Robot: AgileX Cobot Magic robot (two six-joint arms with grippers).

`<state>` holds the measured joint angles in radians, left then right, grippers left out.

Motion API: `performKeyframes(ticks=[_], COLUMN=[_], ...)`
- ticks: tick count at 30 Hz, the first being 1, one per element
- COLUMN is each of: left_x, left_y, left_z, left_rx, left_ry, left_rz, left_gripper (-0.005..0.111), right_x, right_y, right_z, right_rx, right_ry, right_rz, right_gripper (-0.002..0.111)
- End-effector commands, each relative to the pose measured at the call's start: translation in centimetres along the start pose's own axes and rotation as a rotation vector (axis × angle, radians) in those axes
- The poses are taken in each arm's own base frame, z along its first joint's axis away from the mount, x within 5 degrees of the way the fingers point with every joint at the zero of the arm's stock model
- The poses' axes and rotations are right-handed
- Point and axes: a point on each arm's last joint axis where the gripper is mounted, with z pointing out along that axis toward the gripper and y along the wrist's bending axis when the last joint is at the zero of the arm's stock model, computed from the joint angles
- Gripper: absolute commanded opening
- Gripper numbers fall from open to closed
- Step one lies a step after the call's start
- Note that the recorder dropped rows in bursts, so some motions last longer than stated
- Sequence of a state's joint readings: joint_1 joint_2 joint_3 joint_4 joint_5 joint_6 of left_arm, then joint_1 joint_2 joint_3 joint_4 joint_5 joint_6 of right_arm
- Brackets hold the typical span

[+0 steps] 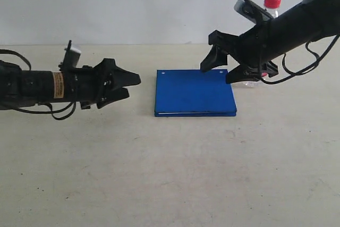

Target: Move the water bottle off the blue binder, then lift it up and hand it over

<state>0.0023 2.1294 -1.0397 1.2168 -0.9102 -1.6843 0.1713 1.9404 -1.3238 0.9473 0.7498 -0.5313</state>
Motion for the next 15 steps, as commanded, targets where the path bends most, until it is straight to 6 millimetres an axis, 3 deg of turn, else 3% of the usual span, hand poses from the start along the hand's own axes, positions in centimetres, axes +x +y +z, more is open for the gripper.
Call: performKeyframes(ticks=[1, 6, 15], left_x=[0.3, 0.5, -0.1], left_y=[-1.6, -2.5, -3.0], left_z=[2.1, 4.1, 5.6], left_rx=[0.071, -0.029, -0.212], left_ry=[0.042, 0.063, 0.051], left_rz=[0.023, 0.110, 0.215], left_gripper=[0.059, 0.059, 0.059], right_x=[0.1, -0.3, -0.3], right_y=[-0.8, -1.3, -1.3], right_z=[0.7, 0.8, 0.7], right_rx=[0.024, 0.082, 0.082], right_ry=[0.020, -0.025, -0.027], right_rz=[0.035, -0.036, 0.092], right_gripper=[0.063, 0.063, 0.063])
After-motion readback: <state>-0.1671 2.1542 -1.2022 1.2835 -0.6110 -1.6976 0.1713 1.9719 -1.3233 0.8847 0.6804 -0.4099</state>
